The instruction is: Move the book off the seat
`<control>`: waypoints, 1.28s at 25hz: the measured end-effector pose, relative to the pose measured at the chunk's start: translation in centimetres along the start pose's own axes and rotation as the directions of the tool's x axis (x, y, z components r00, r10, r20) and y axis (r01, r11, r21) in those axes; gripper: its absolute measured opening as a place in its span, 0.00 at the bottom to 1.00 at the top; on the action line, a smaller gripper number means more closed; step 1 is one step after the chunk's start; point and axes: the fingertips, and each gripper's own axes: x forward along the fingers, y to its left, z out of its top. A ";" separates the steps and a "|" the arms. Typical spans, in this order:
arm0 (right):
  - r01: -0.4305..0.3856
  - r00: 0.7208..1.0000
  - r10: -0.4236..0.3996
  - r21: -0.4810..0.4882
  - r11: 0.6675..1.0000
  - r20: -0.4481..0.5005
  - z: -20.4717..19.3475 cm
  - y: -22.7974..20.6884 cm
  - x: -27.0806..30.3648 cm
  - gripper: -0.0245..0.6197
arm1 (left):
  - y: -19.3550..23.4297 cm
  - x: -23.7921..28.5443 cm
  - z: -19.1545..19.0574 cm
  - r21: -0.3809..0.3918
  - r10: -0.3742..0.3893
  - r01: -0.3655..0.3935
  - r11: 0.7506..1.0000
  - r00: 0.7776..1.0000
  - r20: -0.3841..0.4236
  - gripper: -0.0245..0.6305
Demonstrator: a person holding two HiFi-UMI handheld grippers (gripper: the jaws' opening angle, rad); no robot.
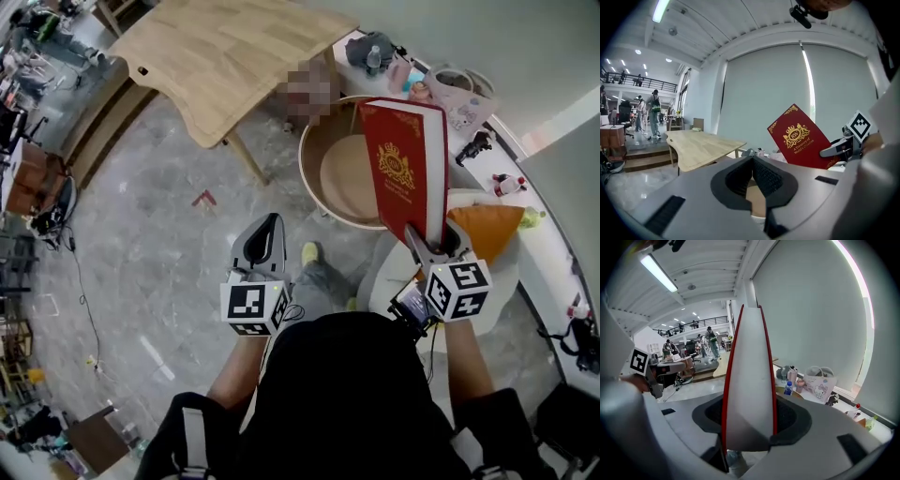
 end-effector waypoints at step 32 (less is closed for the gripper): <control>0.132 0.831 -0.394 -0.548 0.826 -0.393 -17.4 -10.8 28.6 0.42 | 5.5 23.3 -8.8 0.099 -0.344 0.389 0.916 0.889 -0.303 0.06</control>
